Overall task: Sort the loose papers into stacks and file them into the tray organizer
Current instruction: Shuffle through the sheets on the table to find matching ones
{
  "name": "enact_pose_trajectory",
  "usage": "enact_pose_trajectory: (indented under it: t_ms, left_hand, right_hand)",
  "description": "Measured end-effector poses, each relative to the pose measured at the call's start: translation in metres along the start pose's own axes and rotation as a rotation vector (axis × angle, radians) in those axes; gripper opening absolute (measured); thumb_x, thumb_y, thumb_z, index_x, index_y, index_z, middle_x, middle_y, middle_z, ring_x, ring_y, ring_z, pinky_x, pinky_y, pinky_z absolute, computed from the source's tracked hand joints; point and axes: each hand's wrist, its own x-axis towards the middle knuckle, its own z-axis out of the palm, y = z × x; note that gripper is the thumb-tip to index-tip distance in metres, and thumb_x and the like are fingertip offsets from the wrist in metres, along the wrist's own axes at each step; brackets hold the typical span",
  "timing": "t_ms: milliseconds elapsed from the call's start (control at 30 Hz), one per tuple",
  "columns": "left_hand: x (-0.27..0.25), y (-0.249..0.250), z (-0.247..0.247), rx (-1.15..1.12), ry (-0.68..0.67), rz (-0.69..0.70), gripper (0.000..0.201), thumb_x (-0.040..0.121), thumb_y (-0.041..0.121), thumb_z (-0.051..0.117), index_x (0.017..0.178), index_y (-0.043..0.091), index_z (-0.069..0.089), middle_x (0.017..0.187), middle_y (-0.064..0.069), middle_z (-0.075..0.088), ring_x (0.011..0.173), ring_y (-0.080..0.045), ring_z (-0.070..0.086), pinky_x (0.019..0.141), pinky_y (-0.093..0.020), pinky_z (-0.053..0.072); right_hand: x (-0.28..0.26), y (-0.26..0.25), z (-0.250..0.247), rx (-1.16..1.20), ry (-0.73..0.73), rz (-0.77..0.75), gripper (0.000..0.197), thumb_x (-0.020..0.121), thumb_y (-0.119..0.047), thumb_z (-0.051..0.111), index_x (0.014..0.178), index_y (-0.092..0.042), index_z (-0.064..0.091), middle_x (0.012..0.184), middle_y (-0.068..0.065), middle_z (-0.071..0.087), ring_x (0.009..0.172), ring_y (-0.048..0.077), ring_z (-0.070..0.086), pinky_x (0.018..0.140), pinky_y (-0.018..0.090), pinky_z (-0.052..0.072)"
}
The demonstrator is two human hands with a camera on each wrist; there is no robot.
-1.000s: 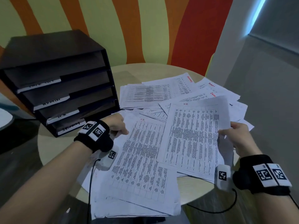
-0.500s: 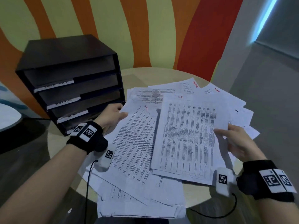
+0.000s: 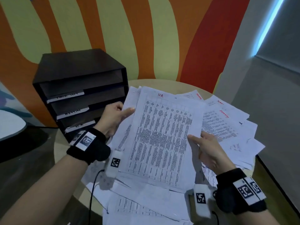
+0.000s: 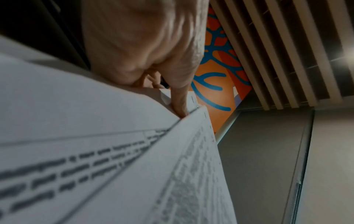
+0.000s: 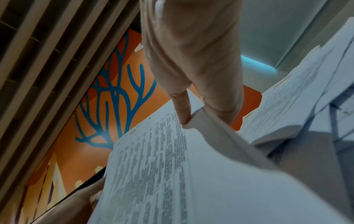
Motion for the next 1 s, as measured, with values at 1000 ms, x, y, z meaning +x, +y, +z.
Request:
enact_pose_trajectory:
  t_ms: [1000]
  left_hand:
    - [-0.004, -0.008, 0.048, -0.183, -0.231, -0.044, 0.037, 0.103, 0.031, 0.045, 0.123, 0.003, 0.061, 0.117, -0.018, 0.068, 0.098, -0.034, 0.068, 0.089, -0.049, 0.055]
  right_hand:
    - [0.024, -0.026, -0.018, 0.000, -0.048, -0.005, 0.021, 0.100, -0.017, 0.053, 0.113, -0.005, 0.062, 0.115, 0.006, 0.069, 0.107, 0.023, 0.064, 0.097, 0.042, 0.049]
